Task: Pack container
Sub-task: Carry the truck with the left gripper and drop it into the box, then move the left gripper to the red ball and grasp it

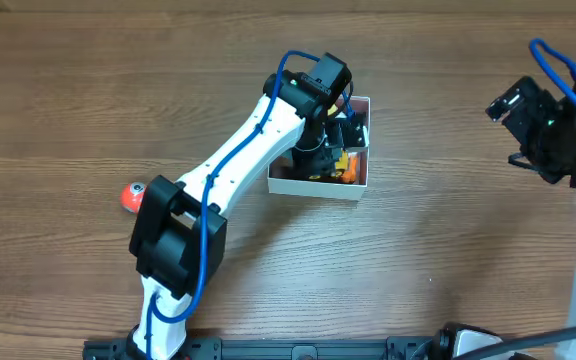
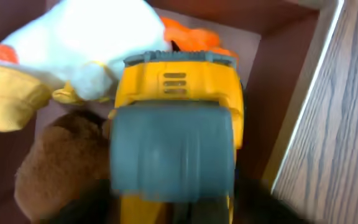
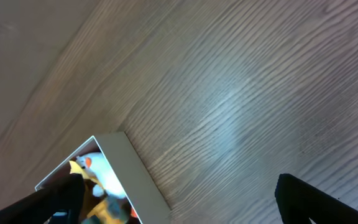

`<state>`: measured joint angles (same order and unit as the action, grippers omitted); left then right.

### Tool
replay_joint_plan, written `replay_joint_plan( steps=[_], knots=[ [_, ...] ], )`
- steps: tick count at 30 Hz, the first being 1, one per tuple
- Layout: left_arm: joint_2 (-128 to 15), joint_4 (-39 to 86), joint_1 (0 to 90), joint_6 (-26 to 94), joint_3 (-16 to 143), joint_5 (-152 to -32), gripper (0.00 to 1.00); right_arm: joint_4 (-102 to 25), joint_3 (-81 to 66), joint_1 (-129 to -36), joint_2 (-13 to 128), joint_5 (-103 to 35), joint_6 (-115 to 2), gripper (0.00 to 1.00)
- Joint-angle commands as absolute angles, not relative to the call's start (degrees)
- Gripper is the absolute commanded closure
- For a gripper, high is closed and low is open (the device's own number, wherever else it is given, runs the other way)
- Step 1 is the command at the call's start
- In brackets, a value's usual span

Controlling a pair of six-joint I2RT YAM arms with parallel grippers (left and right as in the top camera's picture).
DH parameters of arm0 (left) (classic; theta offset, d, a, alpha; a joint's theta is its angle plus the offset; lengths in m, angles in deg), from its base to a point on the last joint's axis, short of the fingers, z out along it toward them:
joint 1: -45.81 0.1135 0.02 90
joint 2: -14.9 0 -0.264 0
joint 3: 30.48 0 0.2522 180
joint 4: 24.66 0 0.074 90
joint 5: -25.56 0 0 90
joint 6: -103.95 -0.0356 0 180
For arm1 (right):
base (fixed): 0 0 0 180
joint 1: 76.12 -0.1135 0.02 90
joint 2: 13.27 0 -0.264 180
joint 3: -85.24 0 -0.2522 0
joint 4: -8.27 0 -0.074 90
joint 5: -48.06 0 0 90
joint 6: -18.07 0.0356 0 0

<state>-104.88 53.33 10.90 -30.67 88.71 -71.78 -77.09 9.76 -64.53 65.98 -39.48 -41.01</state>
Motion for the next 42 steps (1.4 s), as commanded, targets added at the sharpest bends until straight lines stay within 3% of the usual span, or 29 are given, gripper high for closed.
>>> replay_joint_plan(
  steps=[1, 9, 15, 20, 27, 35, 39, 42],
  knots=[
    [-103.3, 57.8, 10.2, -24.4, 94.3, -69.2, 0.0, -77.2, 10.6, -64.4, 65.2, -39.2, -40.9, 0.0],
    [-102.9, 85.8, 16.9, -8.5, 122.7, -63.8, 0.0, -77.3, 10.6, -64.4, 65.2, -39.2, -40.9, 0.0],
    [-86.1, 85.9, 32.6, 2.8, 118.8, -61.1, 0.0, -78.4, 10.6, -64.4, 65.2, -39.2, -40.9, 0.0],
    [-71.1, 81.2, 49.4, 13.1, 99.8, -63.3, 0.0, -79.8, 10.6, -64.4, 65.2, -39.2, -40.9, 0.0],
    [-76.8, 58.9, 57.9, 16.9, 60.2, -66.8, 0.0, -81.0, 10.6, -64.4, 65.2, -39.3, -42.4, 0.0],
    [-88.0, 48.1, 60.5, 17.8, 51.8, -66.2, 0.04, -80.6, 10.6, -64.4, 65.2, -39.3, -42.4, 0.0],
    [-92.0, 43.8, 60.4, 17.9, 51.8, -65.5, 0.12, -80.5, 10.6, -64.4, 65.2, -39.3, -42.4, 0.0],
    [-92.9, 42.7, 60.4, 17.8, 51.8, -65.5, 0.38, -80.4, 10.6, -64.4, 65.2, -39.3, -42.4, 0.0]
  ],
)
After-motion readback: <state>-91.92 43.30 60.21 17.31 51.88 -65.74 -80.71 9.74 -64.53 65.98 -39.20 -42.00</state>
